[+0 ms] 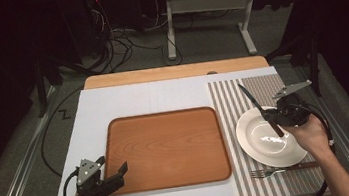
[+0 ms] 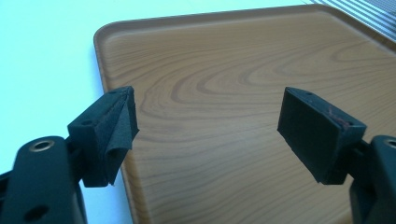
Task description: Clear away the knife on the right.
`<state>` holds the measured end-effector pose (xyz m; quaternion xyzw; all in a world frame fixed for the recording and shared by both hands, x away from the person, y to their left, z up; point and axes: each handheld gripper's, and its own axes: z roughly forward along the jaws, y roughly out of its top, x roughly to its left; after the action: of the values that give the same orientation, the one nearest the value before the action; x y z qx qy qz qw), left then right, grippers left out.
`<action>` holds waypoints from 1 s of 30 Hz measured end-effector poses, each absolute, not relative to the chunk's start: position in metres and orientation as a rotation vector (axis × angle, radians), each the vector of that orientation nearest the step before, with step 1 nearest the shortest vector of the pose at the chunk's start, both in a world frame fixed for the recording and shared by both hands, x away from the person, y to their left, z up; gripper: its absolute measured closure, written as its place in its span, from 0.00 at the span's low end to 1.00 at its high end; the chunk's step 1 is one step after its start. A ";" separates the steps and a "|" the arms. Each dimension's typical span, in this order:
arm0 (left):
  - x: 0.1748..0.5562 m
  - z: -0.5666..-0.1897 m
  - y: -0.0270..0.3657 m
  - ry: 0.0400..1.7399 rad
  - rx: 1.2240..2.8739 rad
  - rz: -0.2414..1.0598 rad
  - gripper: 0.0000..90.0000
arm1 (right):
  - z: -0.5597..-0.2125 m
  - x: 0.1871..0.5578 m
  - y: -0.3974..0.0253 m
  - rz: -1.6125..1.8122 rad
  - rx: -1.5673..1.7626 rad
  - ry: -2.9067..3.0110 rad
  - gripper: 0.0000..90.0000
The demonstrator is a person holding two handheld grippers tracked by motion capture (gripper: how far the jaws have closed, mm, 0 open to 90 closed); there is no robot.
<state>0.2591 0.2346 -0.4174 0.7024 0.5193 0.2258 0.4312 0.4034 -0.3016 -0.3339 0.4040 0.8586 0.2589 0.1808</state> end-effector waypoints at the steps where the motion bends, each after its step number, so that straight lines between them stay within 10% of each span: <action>1: 0.259 -0.417 0.235 1.295 1.752 0.563 0.23 | -0.334 0.403 -0.300 0.737 1.138 2.426 0.87; 30: 0.259 -0.417 0.234 1.288 1.758 0.564 0.23 | -0.336 0.389 -0.254 0.804 1.023 2.541 0.87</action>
<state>0.2590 0.2338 -0.4172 0.7048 0.5165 0.2262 0.4306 0.3888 -0.2544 -0.3365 0.3547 0.8810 0.2787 0.1429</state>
